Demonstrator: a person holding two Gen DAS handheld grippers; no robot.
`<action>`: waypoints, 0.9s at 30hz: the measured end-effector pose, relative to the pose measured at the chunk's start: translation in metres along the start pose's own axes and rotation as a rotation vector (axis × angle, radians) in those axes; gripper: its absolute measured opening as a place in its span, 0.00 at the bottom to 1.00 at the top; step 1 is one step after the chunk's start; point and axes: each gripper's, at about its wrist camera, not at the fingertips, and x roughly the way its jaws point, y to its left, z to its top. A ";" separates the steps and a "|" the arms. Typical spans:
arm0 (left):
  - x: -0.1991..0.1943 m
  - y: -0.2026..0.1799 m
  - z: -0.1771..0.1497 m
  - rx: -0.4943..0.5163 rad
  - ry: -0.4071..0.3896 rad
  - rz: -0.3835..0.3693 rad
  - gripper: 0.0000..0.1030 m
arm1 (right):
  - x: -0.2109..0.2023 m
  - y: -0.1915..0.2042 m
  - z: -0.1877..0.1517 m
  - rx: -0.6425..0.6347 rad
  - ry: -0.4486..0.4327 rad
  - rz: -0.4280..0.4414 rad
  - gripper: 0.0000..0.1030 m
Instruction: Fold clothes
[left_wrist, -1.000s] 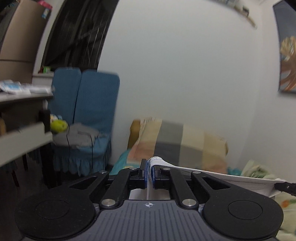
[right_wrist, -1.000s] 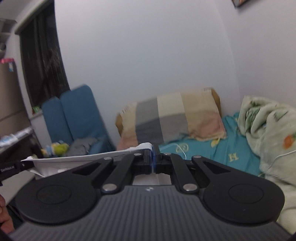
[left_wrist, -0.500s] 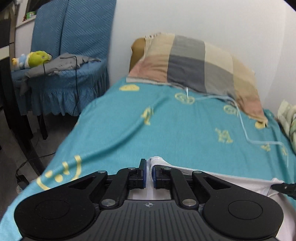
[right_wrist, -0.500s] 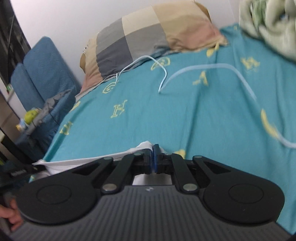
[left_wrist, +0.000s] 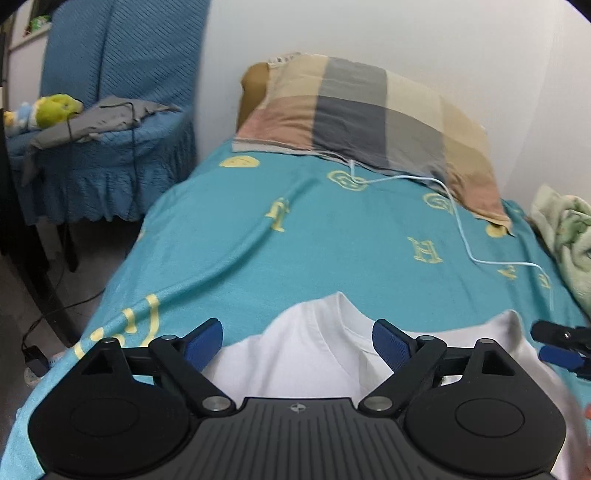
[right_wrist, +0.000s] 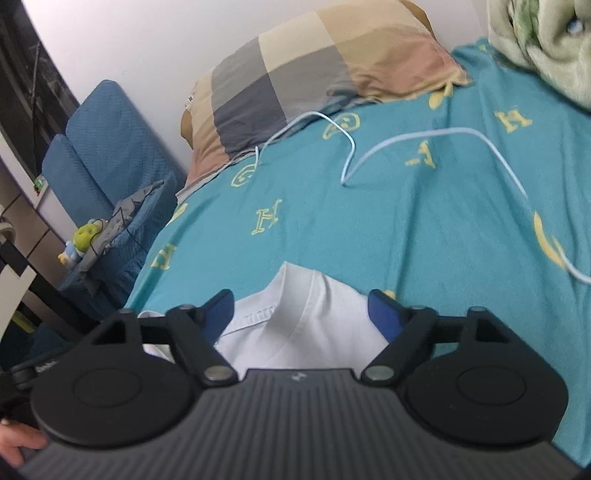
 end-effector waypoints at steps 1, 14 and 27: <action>-0.006 0.001 0.000 -0.005 -0.001 -0.009 0.89 | -0.003 0.001 0.000 -0.004 -0.004 0.010 0.79; -0.174 0.043 -0.041 -0.225 -0.031 -0.103 0.90 | -0.146 0.024 -0.032 0.020 -0.047 0.080 0.79; -0.429 -0.055 -0.104 -0.054 0.005 0.044 0.90 | -0.311 0.053 -0.107 -0.128 -0.086 -0.072 0.79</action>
